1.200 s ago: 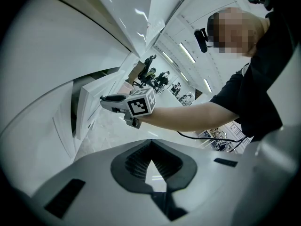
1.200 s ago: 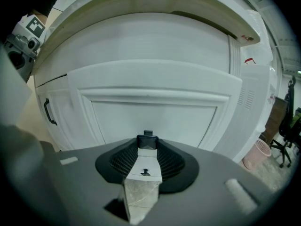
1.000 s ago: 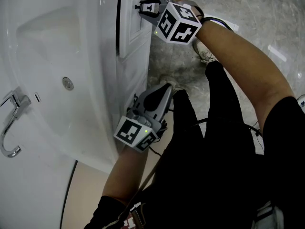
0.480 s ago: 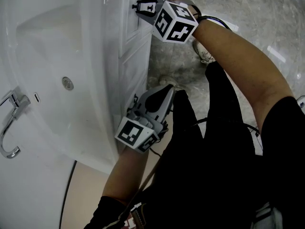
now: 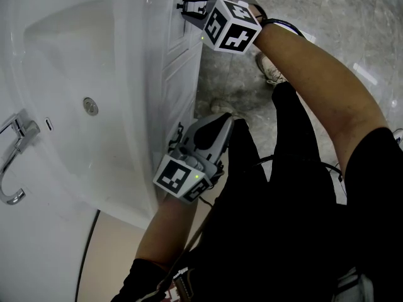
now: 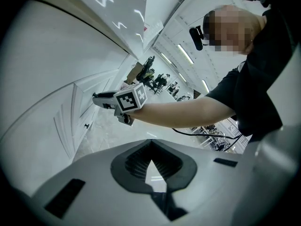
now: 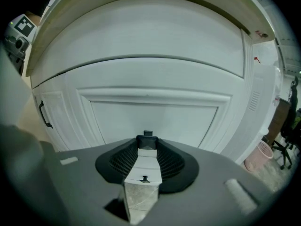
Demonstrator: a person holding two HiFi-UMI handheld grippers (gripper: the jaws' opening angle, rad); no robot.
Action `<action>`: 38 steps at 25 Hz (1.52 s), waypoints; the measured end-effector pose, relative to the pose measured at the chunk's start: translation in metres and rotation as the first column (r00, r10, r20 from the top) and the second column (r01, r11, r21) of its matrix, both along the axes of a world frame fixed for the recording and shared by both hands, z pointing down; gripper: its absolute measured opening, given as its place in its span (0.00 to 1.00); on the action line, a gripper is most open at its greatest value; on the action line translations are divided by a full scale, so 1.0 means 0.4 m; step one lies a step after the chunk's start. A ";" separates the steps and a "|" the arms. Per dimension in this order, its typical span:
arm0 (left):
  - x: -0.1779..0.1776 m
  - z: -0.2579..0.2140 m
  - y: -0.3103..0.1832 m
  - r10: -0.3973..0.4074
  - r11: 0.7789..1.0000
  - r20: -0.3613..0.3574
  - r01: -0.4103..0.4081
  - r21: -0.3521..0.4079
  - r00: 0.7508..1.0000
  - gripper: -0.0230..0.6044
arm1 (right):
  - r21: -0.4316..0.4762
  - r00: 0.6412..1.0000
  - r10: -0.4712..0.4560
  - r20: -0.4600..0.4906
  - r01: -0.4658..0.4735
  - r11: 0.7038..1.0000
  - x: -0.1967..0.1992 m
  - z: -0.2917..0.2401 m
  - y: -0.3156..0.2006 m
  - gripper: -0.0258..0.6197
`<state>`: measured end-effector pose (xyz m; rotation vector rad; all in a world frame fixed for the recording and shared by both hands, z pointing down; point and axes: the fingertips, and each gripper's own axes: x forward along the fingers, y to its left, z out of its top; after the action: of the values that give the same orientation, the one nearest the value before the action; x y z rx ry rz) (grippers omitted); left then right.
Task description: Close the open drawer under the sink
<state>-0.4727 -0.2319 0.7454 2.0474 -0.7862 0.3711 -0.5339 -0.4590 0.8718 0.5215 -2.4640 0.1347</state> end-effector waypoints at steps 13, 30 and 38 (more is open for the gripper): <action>-0.017 -0.128 -0.033 -0.045 0.996 -0.010 0.046 0.079 0.999 0.03 | -0.053 0.997 0.068 -0.040 -0.070 0.996 0.084 -0.033 0.032 0.25; -0.049 -0.456 -0.114 -0.132 0.965 0.036 0.120 0.235 0.991 0.03 | -0.149 0.972 0.231 0.029 -0.224 0.963 0.357 -0.380 0.107 0.04; -0.092 -0.659 -0.173 -0.206 0.917 0.021 0.185 0.353 0.978 0.03 | -0.094 0.977 0.209 0.046 -0.204 0.975 0.368 -0.616 0.063 0.04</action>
<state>-0.5094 -0.3011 0.4819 2.2653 -1.1510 0.1864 -0.3869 -0.4339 0.6256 0.7435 -2.4392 0.3453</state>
